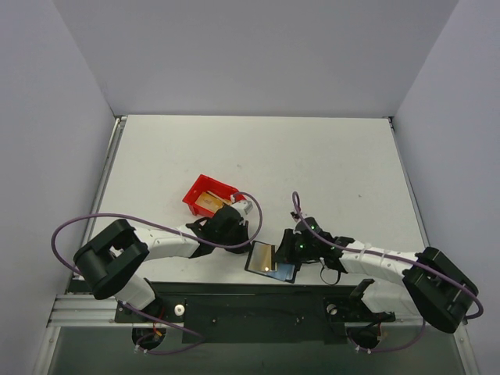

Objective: Put the credit cards into the card holder
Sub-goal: Insert the credit card into the card holder.

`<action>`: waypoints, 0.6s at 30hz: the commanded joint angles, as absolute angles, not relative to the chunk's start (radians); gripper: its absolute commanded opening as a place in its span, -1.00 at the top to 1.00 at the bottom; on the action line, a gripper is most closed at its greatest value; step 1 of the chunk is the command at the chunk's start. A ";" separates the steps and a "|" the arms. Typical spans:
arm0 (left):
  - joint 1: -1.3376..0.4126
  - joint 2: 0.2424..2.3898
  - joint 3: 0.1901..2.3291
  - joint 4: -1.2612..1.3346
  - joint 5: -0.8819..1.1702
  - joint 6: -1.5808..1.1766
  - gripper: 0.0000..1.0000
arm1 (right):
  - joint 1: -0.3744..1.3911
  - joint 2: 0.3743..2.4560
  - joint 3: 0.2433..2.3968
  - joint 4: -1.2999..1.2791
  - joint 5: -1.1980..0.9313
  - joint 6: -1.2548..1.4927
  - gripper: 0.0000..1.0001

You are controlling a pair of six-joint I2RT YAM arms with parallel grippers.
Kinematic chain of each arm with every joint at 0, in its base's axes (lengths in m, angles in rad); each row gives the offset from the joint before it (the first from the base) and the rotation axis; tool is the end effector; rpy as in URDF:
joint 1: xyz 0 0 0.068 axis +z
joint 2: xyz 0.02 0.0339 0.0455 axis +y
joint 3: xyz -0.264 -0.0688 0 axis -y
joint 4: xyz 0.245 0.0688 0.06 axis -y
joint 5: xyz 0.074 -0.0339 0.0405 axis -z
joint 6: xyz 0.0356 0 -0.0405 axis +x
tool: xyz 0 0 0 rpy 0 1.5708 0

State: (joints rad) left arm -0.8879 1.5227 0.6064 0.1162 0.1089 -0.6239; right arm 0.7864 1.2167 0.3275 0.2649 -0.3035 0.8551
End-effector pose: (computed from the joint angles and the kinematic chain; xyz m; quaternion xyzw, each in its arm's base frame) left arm 0.1739 -0.2199 0.1409 0.1421 0.9146 -0.2941 0.2385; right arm 0.1458 0.1611 0.1456 -0.0386 0.8817 0.4214 0.2087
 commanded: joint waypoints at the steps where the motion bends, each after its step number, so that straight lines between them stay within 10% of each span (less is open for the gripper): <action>1: -0.897 1.511 0.592 0.140 0.144 -0.630 1.00 | 0.792 1.198 0.272 0.366 -0.342 0.920 0.68; 18: -0.904 1.330 0.535 0.094 0.071 -0.670 1.00 | 0.758 1.183 0.282 0.328 -0.351 0.879 1.00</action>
